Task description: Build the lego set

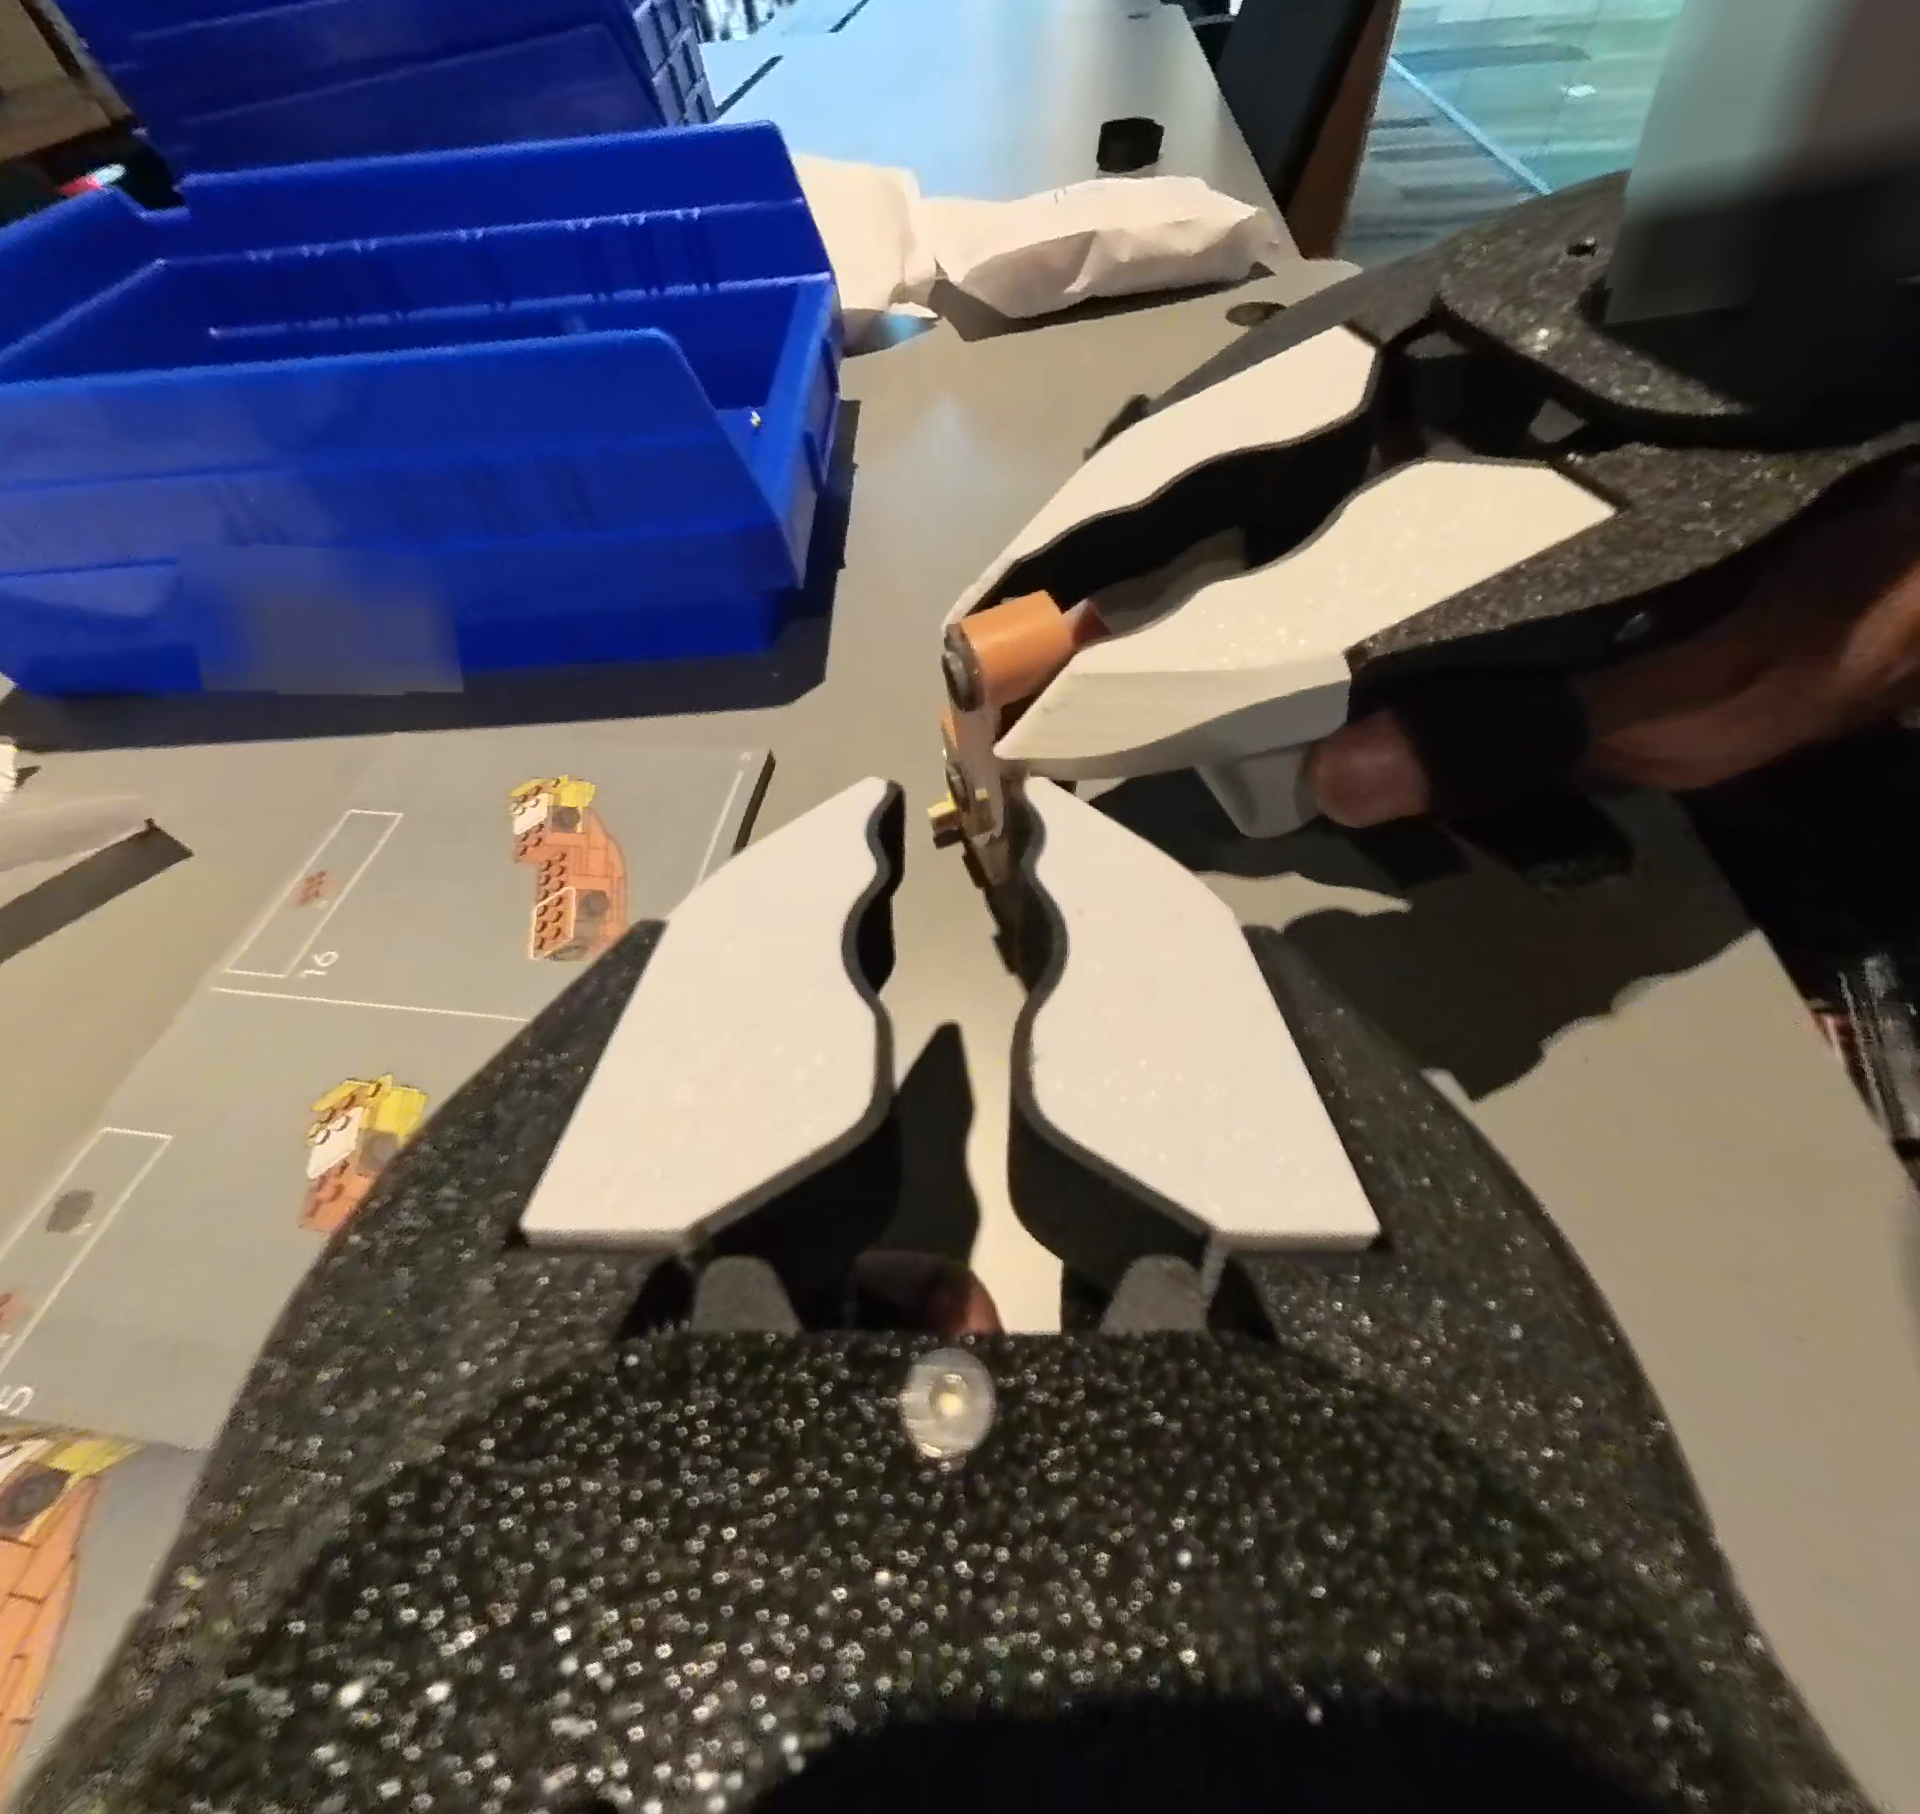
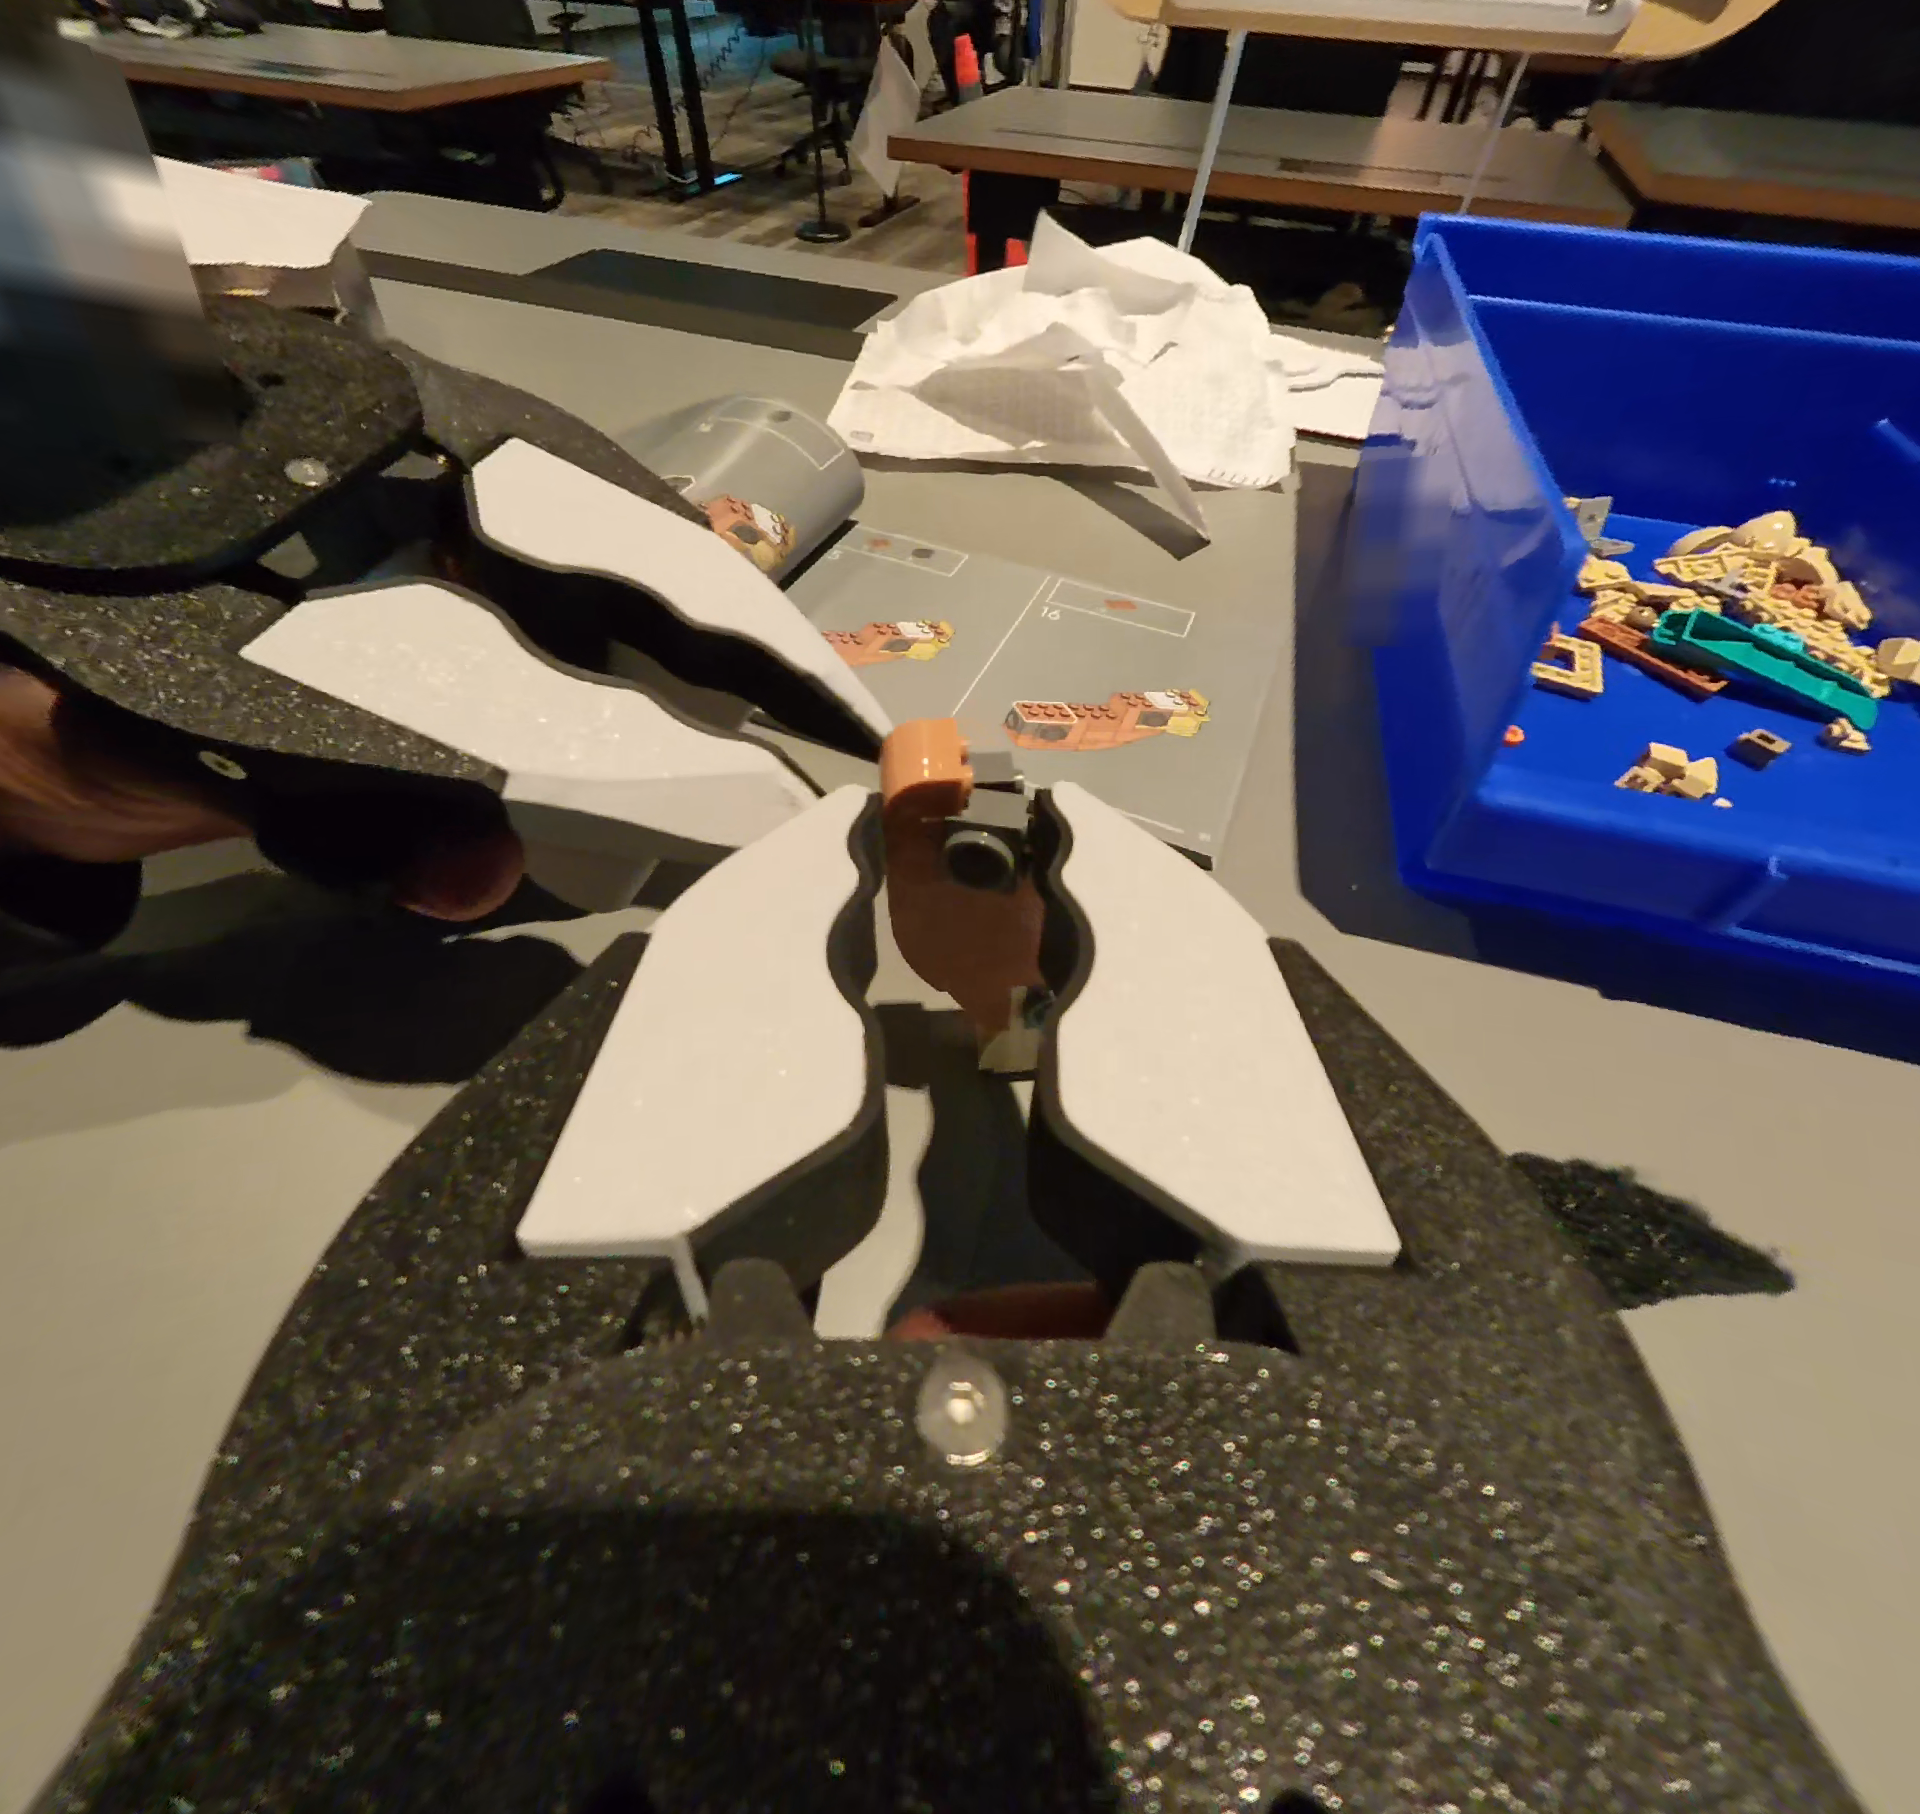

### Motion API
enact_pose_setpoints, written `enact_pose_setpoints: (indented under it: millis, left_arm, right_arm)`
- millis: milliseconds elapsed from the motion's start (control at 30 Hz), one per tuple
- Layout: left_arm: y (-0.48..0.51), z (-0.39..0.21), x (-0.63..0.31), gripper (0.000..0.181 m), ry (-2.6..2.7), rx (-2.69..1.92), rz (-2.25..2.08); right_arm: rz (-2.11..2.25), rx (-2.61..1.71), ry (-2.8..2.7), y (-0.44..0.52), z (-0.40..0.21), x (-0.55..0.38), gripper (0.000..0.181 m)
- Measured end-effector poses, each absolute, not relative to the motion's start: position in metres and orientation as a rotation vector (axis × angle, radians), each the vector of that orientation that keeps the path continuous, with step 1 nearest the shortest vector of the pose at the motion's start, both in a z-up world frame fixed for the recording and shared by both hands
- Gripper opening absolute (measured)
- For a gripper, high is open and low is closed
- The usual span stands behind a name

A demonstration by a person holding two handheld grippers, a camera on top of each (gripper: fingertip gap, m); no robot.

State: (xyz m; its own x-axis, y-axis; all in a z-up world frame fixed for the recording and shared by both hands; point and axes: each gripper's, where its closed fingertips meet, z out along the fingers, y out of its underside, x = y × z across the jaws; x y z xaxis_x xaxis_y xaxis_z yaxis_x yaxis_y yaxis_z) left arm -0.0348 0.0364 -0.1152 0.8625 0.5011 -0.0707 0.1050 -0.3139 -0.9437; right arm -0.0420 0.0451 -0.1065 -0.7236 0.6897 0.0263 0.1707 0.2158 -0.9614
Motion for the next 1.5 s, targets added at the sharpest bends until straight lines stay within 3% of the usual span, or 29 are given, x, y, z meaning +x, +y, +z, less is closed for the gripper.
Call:
enact_pose_setpoints:
  millis: [267, 533, 767, 1500]
  left_arm:
    - [0.025, -0.099, -0.047, 0.019, -0.524, -1.737, 0.276]
    - [0.044, -0.125, -0.049, 0.018, -0.509, -1.911, 0.219]
    - [0.050, -0.123, -0.046, 0.000, -0.471, -1.898, 0.174]
    - [0.048, -0.127, -0.046, 0.000, -0.455, -1.934, 0.179]
  right_arm:
    - [1.595, -0.736, -2.121, 0.047, -0.107, -0.036, 0.027]
    - [1.660, -0.667, -2.183, 0.044, -0.106, -0.034, 0.027]
    - [1.707, -0.644, -2.227, 0.041, -0.107, -0.038, 0.027]
    - [1.797, -0.606, -2.328, 0.034, -0.108, -0.037, 0.030]
